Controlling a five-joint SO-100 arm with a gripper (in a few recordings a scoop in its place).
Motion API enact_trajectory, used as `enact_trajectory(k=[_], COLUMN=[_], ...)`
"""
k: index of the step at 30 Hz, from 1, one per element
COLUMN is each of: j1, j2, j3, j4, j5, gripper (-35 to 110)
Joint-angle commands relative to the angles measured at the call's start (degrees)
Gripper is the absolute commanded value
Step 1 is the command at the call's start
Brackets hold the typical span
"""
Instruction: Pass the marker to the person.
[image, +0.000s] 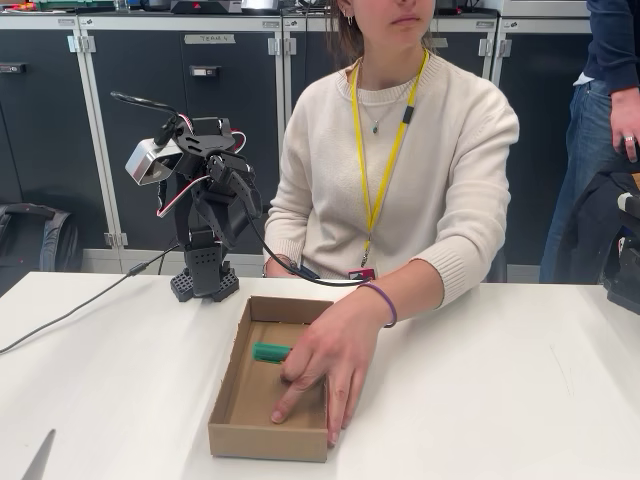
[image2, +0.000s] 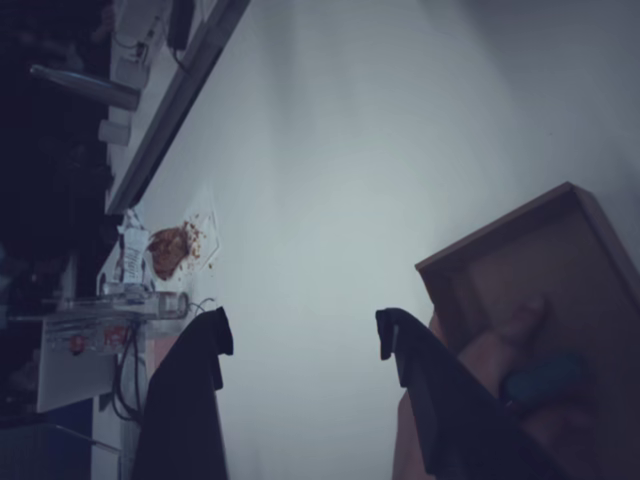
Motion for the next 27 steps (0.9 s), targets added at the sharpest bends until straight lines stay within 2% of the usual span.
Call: enact_trajectory(k=[1,27], j1=[0.2,0.2], j2=[3.1,3.3], j3=[-0.3,-0.7], j4=[-1.3,-0.7], j5=[0.1,-0.4], gripper=[32,32])
